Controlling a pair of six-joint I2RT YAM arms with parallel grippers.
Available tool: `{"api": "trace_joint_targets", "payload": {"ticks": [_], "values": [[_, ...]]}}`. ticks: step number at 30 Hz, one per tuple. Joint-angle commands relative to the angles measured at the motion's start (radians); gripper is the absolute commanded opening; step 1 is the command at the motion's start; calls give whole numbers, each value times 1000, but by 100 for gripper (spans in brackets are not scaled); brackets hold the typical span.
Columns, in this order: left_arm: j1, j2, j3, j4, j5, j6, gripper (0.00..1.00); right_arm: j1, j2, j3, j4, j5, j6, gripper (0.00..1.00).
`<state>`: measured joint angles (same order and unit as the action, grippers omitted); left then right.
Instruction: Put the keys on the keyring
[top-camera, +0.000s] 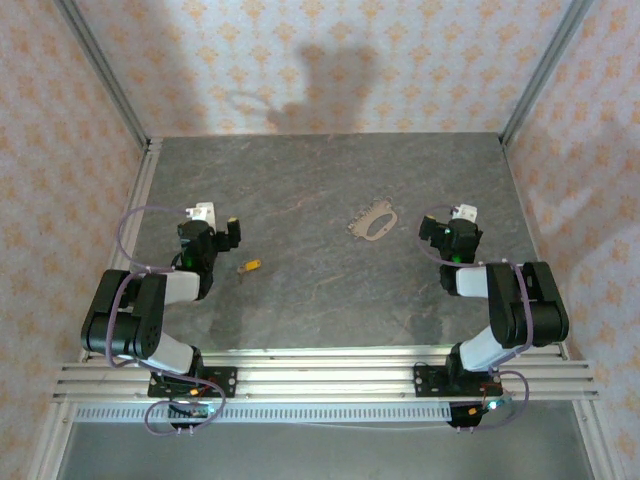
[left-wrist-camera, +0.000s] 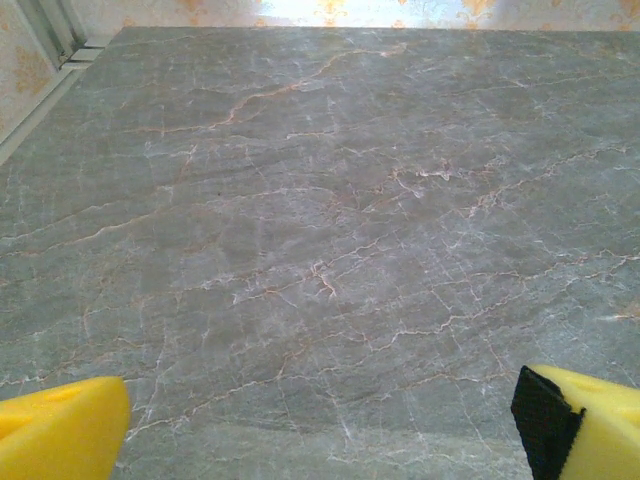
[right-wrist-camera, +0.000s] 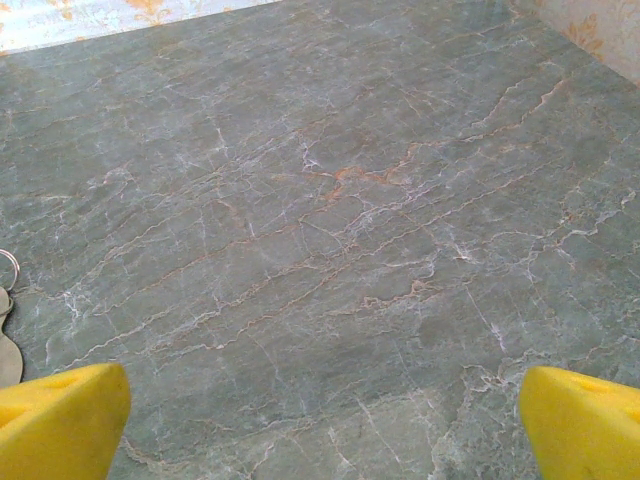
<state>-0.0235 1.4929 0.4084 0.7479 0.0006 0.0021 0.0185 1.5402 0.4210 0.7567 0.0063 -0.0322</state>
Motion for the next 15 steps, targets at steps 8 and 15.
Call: {"api": "trace_joint_targets", "payload": {"ticks": [8,15], "values": [[10,-68,200,-384,-48,-25,95,-4,-223,151,-380,60,74,99],[8,-166,369,-715,-91,-126,95,-5,-179,430,-832,6,437,99]]}}
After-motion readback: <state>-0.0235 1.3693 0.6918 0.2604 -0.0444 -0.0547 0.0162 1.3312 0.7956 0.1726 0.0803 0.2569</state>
